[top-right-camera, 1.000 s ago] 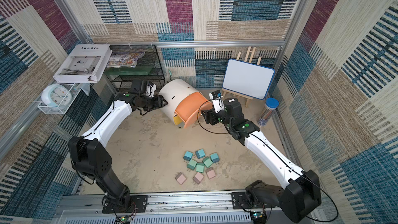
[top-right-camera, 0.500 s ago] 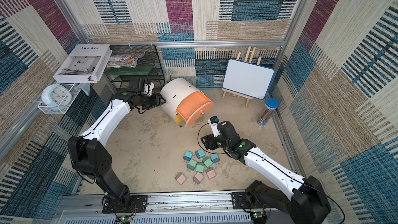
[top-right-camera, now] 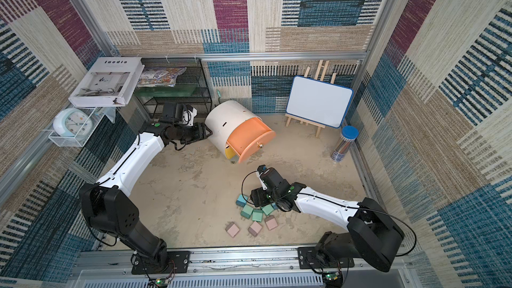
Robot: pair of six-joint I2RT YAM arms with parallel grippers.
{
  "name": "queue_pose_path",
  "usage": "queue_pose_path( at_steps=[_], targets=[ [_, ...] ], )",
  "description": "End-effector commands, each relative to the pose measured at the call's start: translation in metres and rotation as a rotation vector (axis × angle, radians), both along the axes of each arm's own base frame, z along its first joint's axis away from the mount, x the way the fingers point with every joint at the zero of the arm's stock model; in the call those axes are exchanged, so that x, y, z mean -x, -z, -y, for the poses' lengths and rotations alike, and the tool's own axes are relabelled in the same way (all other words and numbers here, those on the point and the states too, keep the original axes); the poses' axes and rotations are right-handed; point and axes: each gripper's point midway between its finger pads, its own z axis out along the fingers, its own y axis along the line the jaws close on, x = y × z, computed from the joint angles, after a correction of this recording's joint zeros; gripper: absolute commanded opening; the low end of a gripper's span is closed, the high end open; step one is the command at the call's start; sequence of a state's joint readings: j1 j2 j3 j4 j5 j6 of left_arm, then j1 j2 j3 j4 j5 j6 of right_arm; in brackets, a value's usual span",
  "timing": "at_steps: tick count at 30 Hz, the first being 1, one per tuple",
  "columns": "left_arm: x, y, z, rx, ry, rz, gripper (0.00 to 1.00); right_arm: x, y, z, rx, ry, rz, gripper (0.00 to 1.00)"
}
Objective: Place the plugs into the drawer by color
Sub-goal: Pick up the plug from the center of the board.
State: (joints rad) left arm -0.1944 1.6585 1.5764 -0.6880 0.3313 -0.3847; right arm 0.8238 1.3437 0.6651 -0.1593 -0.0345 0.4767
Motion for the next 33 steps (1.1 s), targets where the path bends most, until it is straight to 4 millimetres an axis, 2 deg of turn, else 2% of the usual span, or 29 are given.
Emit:
queue_pose_path(
  at_steps=[1,10,23,29,33],
  targets=[
    [0.001,-0.005,0.004,0.010,0.022,0.024,0.65,-0.005,0.005,-0.002,0.017,0.020,0.001,0.76],
    [0.003,-0.003,0.007,0.011,0.029,0.021,0.65,-0.006,0.024,-0.003,0.084,0.022,-0.014,0.68],
    [0.003,-0.003,0.008,0.011,0.033,0.022,0.66,-0.009,0.041,-0.005,0.151,0.012,-0.042,0.56],
    [0.004,-0.004,0.009,0.013,0.036,0.025,0.66,-0.010,0.024,-0.004,0.121,0.025,-0.016,0.47],
    [0.004,-0.007,0.009,0.013,0.037,0.033,0.66,-0.010,0.002,0.001,0.120,0.030,0.017,0.43]
  ],
)
